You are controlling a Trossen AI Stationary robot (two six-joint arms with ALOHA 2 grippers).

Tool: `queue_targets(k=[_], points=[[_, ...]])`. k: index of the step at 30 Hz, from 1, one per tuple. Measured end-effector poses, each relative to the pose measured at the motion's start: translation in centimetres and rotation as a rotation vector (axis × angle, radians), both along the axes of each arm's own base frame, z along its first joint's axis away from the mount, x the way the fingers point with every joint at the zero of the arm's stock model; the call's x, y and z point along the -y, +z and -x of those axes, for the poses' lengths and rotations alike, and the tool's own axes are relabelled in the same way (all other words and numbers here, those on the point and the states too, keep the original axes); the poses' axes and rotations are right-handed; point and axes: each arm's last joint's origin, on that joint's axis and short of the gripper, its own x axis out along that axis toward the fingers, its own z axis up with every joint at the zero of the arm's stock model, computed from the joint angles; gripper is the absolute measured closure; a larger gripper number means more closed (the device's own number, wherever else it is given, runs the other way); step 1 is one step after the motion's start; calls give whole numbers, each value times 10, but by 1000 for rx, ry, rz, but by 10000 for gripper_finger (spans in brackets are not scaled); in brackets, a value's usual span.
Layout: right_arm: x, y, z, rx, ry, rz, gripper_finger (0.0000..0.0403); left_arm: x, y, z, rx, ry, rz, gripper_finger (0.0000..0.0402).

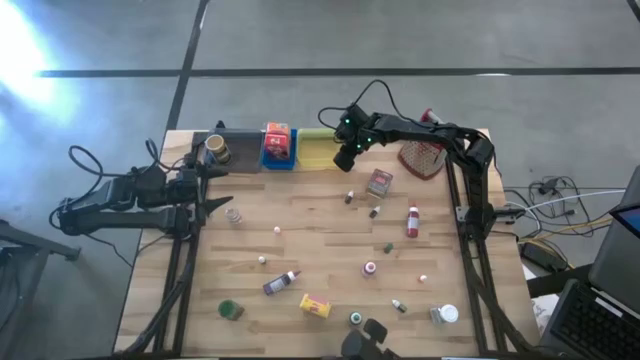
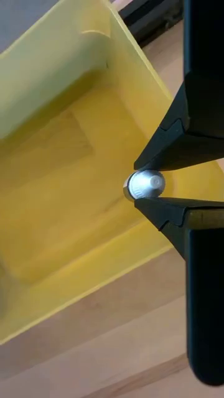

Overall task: Pick & Place Kitchen Items
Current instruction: Put the black food coloring bottle into the yellow bin

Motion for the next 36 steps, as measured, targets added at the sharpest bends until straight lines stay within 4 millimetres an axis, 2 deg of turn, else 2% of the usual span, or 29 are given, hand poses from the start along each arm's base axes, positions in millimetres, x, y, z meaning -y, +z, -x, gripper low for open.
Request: queue_targets(k=[19,25,31,36], points=[[1,1,-1,-1,-16,31,340,0,0,0,0,0,0,62],[8,24,-9,46,-21,58,341,0,0,0,0,0,0,62],[11,40,-9,3,-39,17,342,0,0,0,0,0,0,62],[23,26,-20,-61,-49,-30,341,0,0,0,0,0,0,62]])
